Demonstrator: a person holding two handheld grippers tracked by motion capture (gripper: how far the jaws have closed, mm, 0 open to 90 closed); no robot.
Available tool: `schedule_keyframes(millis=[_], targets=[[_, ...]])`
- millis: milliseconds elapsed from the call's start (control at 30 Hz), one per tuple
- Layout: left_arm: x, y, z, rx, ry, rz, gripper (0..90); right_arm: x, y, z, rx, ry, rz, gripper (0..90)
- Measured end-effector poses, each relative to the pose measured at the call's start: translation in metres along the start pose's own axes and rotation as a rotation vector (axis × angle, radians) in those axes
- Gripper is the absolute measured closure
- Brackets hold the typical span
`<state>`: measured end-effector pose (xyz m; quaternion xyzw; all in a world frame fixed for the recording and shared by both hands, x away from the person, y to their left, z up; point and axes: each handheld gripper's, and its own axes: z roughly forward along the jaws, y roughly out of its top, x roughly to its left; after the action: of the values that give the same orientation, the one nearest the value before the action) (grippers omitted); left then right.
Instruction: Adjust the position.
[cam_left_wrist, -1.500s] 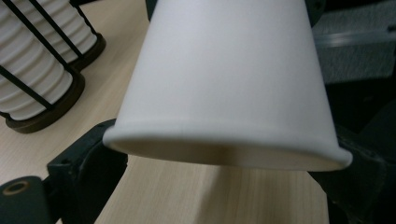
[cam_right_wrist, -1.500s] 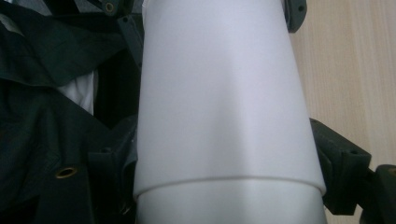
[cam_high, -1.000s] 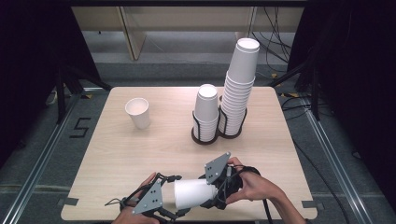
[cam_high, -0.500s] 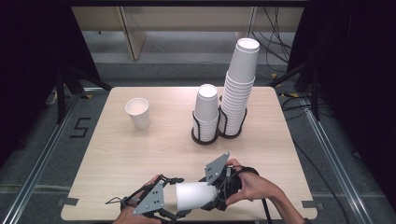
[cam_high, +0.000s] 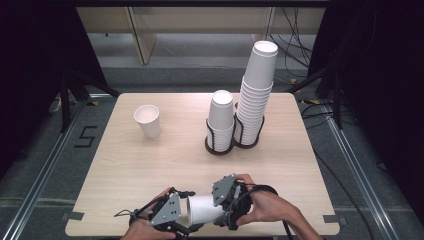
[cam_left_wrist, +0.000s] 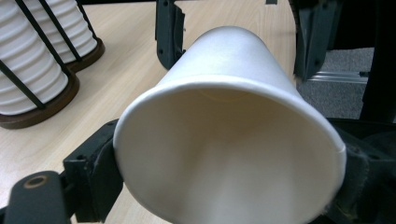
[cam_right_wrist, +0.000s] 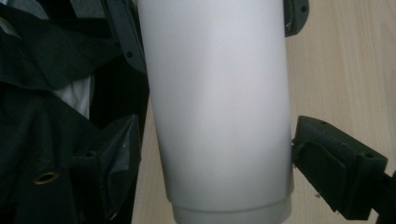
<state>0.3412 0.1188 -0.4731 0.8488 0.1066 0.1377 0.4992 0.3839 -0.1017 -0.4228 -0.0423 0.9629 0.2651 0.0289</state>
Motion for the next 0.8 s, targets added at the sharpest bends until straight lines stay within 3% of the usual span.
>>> schedule_keyframes(millis=[33, 67, 100, 133, 167, 267, 333, 433, 467, 500, 533, 567, 667, 733, 767, 800], targets=[[0.0, 0.0, 0.001, 0.005, -0.001, 0.005, 12.6, 0.002, 0.002, 0.002, 0.016, 0.0, -0.003, 16.1], [-0.001, 0.001, 0.001, 0.016, -0.002, -0.002, 12.6, 0.006, 0.002, 0.003, 0.065, -0.035, 0.017, 16.1], [-0.001, 0.001, 0.001, 0.023, -0.004, -0.004, 12.7, 0.007, 0.003, 0.005, 0.077, -0.039, 0.007, 16.6], [-0.001, 0.002, 0.001, 0.038, -0.004, -0.002, 12.7, 0.009, 0.004, 0.006, 0.096, -0.049, 0.029, 16.6], [-0.002, 0.002, 0.002, 0.038, -0.006, -0.007, 12.7, 0.008, 0.005, 0.009, 0.082, -0.05, -0.011, 16.5], [-0.002, 0.001, 0.002, 0.045, -0.001, -0.004, 12.8, 0.01, 0.007, 0.013, 0.106, -0.064, -0.014, 17.3], [-0.002, 0.002, 0.003, 0.04, -0.005, -0.01, 12.8, 0.01, 0.009, 0.017, 0.103, -0.069, -0.044, 16.5], [-0.003, 0.002, 0.002, 0.046, -0.012, -0.003, 12.8, 0.012, 0.009, 0.02, 0.121, -0.068, -0.033, 17.3], [-0.003, 0.002, 0.003, 0.049, -0.012, -0.002, 12.7, 0.011, 0.009, 0.021, 0.114, -0.064, -0.047, 17.6], [-0.003, 0.002, 0.003, 0.046, -0.014, -0.007, 12.7, 0.008, 0.01, 0.022, 0.097, -0.064, -0.091, 18.1], [-0.003, 0.002, 0.003, 0.04, -0.014, -0.011, 12.5, 0.008, 0.01, 0.023, 0.095, -0.067, -0.092, 20.4], [-0.003, 0.001, 0.003, 0.031, -0.014, -0.019, 12.2, 0.011, 0.009, 0.022, 0.116, -0.068, -0.036, 21.6], [0.001, -0.001, 0.002, -0.019, -0.026, -0.05, 9.1, 0.009, 0.007, 0.021, 0.09, -0.051, -0.028, 21.5], [0.003, -0.002, 0.0, -0.083, -0.027, -0.098, 7.9, 0.005, 0.006, 0.019, 0.045, -0.04, -0.057, 21.6], [0.004, -0.001, -0.002, -0.12, -0.023, -0.128, 7.2, 0.002, 0.004, 0.017, 0.015, -0.031, -0.049, 21.7], [0.006, -0.001, -0.004, -0.151, -0.016, -0.152, 6.0, 0.001, 0.001, 0.015, -0.029, 0.0, 0.002, 21.8]])
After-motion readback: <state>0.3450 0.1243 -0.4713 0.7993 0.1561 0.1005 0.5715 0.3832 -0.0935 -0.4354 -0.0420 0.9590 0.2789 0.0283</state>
